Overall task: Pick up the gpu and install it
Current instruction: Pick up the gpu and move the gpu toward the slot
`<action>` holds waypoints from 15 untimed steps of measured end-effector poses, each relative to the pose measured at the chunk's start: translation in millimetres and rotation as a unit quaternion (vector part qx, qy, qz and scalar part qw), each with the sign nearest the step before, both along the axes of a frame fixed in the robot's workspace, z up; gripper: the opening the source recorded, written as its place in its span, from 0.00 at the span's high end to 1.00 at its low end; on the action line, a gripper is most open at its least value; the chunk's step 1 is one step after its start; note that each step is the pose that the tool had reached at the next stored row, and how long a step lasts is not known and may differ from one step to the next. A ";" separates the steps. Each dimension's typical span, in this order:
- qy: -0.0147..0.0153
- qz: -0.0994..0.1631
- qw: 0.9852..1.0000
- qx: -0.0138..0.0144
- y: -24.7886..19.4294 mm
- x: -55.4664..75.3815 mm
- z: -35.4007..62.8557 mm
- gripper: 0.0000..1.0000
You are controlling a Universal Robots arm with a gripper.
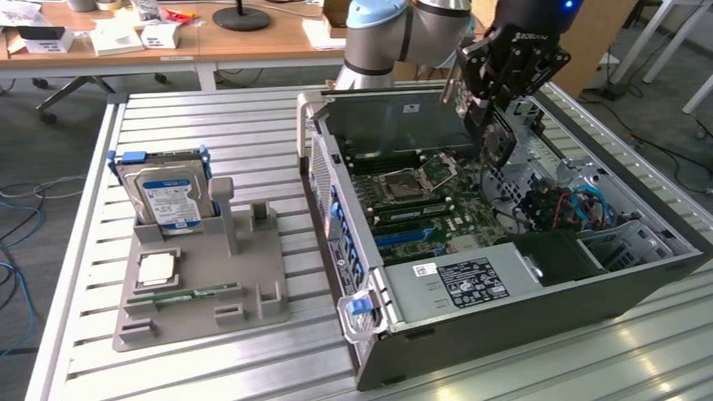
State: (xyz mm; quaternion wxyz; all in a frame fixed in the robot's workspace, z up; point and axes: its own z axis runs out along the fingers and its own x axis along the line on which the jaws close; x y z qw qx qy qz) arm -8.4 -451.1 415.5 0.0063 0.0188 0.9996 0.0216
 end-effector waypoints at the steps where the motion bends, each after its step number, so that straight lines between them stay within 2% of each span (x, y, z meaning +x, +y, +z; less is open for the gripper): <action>1: 0.000 0.000 1.000 0.000 0.1 4.5 0.0 0.74; 6: 0.000 0.000 1.000 0.000 0.4 25.2 0.0 0.74; 12: 0.000 0.000 1.000 0.000 0.3 28.1 0.0 0.74; 15: 0.000 0.000 1.000 0.000 0.3 34.1 -0.2 0.74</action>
